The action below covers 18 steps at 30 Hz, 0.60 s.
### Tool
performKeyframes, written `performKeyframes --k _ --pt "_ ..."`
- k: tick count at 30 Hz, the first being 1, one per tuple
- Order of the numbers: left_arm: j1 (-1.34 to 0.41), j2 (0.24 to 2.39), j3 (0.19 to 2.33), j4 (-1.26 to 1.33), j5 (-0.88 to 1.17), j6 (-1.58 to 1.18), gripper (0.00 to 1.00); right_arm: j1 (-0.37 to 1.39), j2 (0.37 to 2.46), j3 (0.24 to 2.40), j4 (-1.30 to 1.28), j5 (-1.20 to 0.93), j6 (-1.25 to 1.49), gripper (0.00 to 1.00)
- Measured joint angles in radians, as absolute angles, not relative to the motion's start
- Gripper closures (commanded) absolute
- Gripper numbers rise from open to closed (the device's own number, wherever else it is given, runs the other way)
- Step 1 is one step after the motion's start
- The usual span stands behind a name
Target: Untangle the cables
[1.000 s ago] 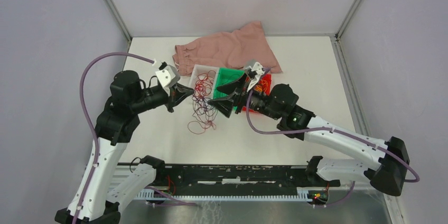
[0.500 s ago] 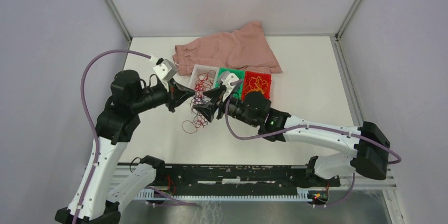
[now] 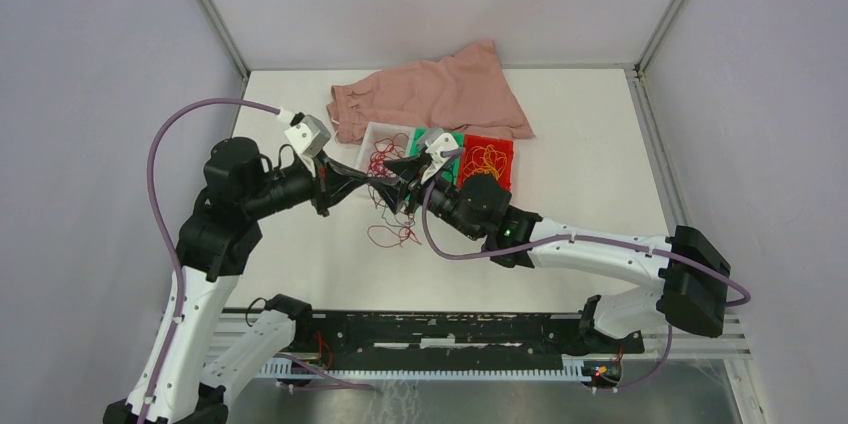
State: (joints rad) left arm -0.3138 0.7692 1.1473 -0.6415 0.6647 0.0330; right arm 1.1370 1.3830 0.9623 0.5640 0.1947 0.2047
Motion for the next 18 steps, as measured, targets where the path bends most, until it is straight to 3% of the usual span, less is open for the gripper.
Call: performKeyframes --k 18 --pt "-0.313 0.776 1.147 -0.649 0.763 0.03 0.97 1.137 1.385 0.96 0.593 0.212 0.257 0.43"
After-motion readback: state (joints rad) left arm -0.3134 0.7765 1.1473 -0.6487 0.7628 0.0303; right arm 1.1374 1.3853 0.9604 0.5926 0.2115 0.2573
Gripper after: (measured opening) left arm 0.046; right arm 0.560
